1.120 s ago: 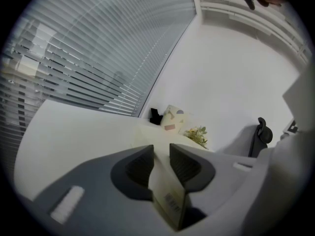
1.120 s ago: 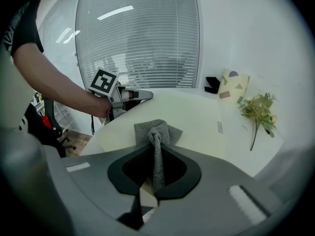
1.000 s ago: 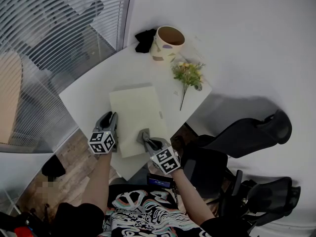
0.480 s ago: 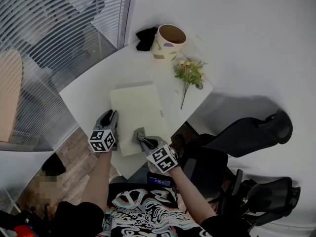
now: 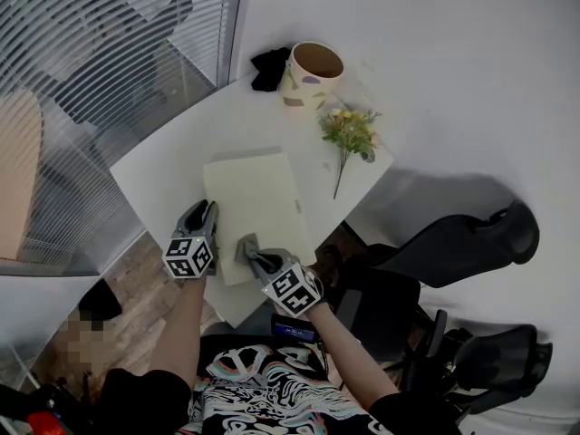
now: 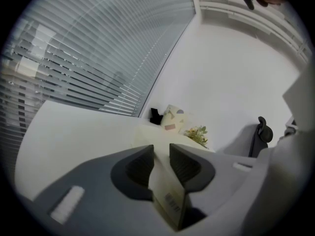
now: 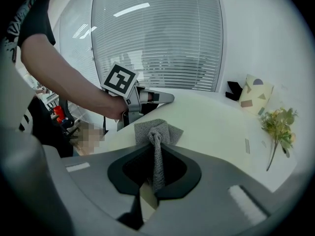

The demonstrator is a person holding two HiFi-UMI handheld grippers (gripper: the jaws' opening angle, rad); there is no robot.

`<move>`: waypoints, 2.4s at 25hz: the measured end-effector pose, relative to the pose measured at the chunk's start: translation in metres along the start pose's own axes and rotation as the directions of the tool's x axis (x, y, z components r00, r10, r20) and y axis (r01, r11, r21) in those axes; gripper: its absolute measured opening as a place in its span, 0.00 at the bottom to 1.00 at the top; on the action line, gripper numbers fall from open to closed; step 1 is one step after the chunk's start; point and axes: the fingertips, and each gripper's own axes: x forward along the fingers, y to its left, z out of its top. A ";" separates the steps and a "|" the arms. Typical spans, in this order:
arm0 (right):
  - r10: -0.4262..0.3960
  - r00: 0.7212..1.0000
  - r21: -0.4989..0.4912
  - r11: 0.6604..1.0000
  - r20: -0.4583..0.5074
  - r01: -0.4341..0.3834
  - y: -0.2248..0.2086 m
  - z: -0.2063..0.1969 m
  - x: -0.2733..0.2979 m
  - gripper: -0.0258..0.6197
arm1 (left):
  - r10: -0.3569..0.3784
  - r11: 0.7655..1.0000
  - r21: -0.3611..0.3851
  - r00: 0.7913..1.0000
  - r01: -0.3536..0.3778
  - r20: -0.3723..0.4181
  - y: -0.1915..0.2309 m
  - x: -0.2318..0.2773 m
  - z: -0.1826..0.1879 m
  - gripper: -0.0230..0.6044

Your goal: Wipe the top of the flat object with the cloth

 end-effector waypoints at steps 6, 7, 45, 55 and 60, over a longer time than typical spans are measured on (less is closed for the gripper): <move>0.019 1.000 -0.014 1.000 -0.013 -0.019 0.006 0.003 0.004 0.07 | 0.000 1.000 0.003 1.000 0.000 0.000 -0.002 -0.001 0.000 0.29; 0.022 1.000 -0.016 1.000 -0.016 -0.022 0.007 0.003 0.005 0.07 | -0.001 1.000 0.003 1.000 0.001 0.001 -0.001 0.000 0.000 0.29; 0.134 0.988 0.004 0.991 -0.072 -0.134 0.029 0.028 0.032 0.07 | -0.018 1.000 -0.005 1.000 0.018 -0.005 -0.001 -0.001 -0.002 0.28; 0.131 0.989 0.023 0.991 -0.064 -0.130 0.012 0.044 0.037 0.07 | -0.024 1.000 -0.005 1.000 0.023 -0.009 -0.001 -0.002 -0.002 0.28; 0.130 0.990 0.035 0.991 -0.062 -0.128 0.003 0.050 0.042 0.07 | -0.031 0.999 -0.012 0.999 0.030 -0.013 -0.001 -0.001 -0.003 0.27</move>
